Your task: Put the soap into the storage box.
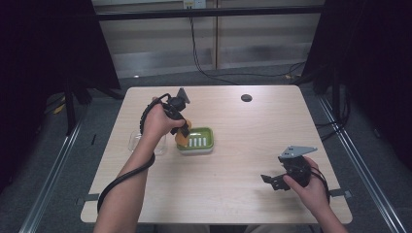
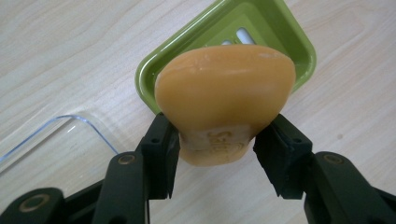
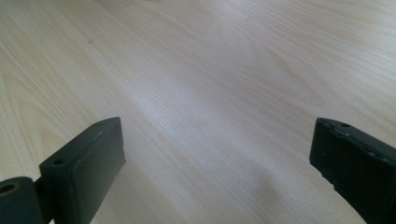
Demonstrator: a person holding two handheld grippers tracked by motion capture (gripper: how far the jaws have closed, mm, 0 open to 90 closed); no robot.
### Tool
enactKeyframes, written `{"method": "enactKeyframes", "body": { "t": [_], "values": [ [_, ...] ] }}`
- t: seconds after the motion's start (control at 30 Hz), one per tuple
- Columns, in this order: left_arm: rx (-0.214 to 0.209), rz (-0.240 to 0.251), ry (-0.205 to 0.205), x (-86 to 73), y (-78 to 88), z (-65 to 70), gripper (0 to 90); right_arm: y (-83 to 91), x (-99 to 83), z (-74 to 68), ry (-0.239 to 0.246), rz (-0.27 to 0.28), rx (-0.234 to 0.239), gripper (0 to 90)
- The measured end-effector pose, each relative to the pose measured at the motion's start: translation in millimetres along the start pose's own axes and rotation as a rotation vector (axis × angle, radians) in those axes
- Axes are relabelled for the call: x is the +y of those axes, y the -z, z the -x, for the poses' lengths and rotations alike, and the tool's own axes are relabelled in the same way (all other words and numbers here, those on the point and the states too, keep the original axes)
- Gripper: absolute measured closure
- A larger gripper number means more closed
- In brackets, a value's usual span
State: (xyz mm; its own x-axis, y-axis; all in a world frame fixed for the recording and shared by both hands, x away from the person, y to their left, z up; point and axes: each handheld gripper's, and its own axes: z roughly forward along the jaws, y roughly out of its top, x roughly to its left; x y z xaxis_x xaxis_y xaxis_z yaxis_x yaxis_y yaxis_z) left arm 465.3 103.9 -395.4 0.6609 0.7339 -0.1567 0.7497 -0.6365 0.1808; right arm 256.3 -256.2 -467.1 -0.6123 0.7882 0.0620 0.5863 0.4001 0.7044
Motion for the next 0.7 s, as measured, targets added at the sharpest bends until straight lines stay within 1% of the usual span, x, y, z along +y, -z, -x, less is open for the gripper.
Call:
{"method": "enactKeyframes", "body": {
  "t": [0.03, 0.07, 0.1, 0.13, 0.17, 0.2, 0.23, 0.27, 0.33, 0.37, 0.5, 0.53, 0.63, 0.67, 0.7],
  "values": [
    [-0.010, -0.004, 0.000, 1.1, -2.1, -0.3, 50.4, -0.1, -0.1, 0.3, 0.001, 0.002, 0.004, 2.7],
    [-0.012, -0.009, 0.010, 1.6, -3.4, 0.1, 50.4, -0.1, -0.2, 0.4, 0.001, 0.002, 0.003, 2.8],
    [-0.013, -0.003, -0.003, 2.9, -5.4, -0.5, 50.4, 0.0, -0.3, 0.7, 0.000, 0.001, 0.001, 2.8],
    [-0.015, -0.003, 0.002, 3.9, -7.3, -0.4, 50.4, 0.0, -0.5, 0.8, -0.002, -0.001, -0.001, 2.7],
    [-0.015, -0.003, 0.006, 4.6, -8.1, -0.1, 50.4, 0.3, -0.8, 0.6, -0.012, -0.006, -0.001, 2.8],
    [-0.012, -0.005, -0.002, 5.8, -9.3, 0.0, 50.4, 0.1, -0.9, 0.9, -0.010, -0.004, 0.000, 2.8],
    [-0.002, -0.007, -0.001, 6.5, -9.7, 0.4, 50.4, 0.3, -0.8, 0.5, -0.009, -0.006, 0.000, 2.7],
    [-0.007, -0.011, -0.007, 7.3, -10.5, 0.3, 50.4, 0.3, -0.8, 0.5, -0.009, -0.006, 0.000, 2.7],
    [-0.005, -0.012, -0.001, 8.5, -12.4, 0.3, 50.4, -0.3, -0.7, 0.6, -0.001, -0.001, 0.001, 2.8],
    [-0.012, -0.015, 0.004, 8.7, -13.4, 0.1, 50.4, -0.6, -0.7, 0.7, 0.001, 0.000, 0.003, 2.7],
    [-0.009, -0.016, 0.003, 8.8, -17.8, 0.2, 50.5, -0.4, -0.8, 0.5, -0.001, -0.001, 0.001, 2.8],
    [-0.016, -0.019, 0.002, 8.6, -18.8, -0.2, 50.5, -0.1, -1.1, 0.4, -0.009, -0.005, 0.001, 2.7],
    [-0.022, -0.017, -0.003, 8.7, -20.0, -0.5, 50.5, -0.5, -1.1, 0.6, -0.003, -0.003, 0.002, 2.7],
    [-0.010, -0.015, 0.002, 8.6, -20.1, -0.3, 50.5, -0.5, -1.0, 0.4, -0.005, -0.003, 0.003, 2.7],
    [-0.020, -0.019, -0.003, 8.8, -20.7, -0.6, 50.5, -0.7, -0.9, 0.4, -0.003, -0.003, 0.003, 2.7]
  ]
}}
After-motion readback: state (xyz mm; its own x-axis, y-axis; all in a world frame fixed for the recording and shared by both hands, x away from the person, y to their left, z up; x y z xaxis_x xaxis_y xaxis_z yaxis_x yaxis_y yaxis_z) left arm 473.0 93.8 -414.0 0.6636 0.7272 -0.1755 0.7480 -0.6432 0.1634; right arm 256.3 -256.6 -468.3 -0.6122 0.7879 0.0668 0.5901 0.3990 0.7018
